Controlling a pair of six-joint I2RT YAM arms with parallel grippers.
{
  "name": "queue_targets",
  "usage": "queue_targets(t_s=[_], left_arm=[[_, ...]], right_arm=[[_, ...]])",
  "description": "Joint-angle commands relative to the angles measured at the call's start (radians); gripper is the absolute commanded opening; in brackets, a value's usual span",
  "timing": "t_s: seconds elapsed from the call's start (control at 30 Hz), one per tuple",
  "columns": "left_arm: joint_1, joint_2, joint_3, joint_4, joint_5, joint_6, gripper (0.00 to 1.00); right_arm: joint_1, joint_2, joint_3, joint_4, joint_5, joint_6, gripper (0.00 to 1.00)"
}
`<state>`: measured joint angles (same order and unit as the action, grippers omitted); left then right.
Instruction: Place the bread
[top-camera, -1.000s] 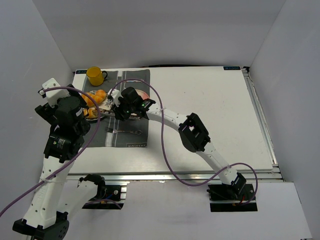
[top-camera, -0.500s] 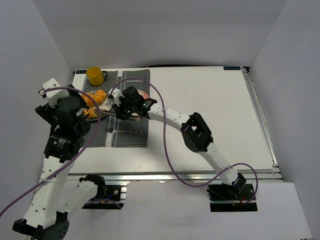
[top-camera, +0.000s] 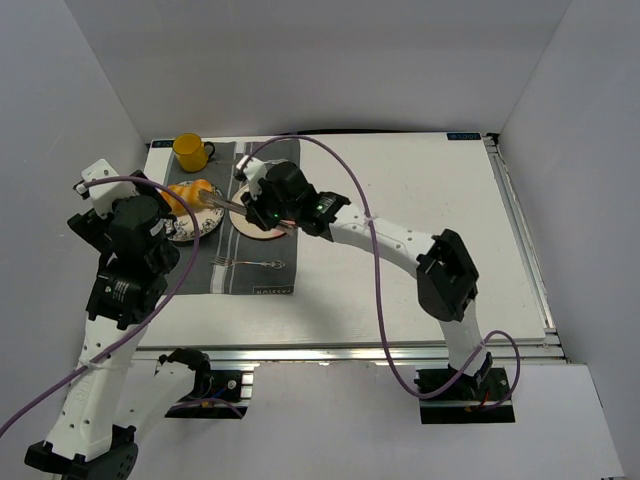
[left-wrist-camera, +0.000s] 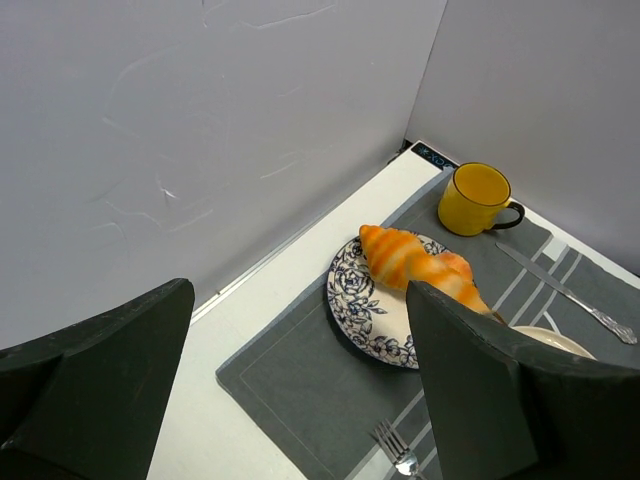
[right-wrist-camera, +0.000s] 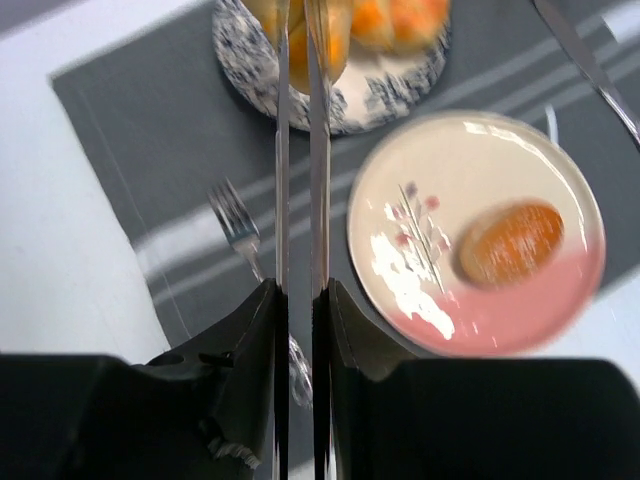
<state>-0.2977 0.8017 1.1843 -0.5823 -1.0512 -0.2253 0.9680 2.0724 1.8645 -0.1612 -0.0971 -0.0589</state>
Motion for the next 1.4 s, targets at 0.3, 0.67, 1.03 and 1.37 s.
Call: queue_targets(t_s=[0.3, 0.67, 1.03, 1.37], left_arm=[[-0.004, -0.027, -0.005, 0.002, -0.004, 0.003, 0.98], [-0.004, -0.025, -0.005, 0.004, -0.001, 0.003, 0.98], [-0.004, -0.018, -0.005, 0.006, 0.007, 0.003, 0.98], [-0.004, -0.018, -0.005, 0.006, 0.007, 0.003, 0.98]], right_arm=[[-0.034, -0.172, -0.303, 0.06, 0.229, 0.022, 0.07], [-0.064, -0.176, -0.387, 0.068, 0.257, 0.047, 0.08], [-0.064, -0.248, -0.432, 0.066, 0.254, 0.051, 0.31], [-0.064, -0.284, -0.439, 0.051, 0.267, 0.051, 0.46]])
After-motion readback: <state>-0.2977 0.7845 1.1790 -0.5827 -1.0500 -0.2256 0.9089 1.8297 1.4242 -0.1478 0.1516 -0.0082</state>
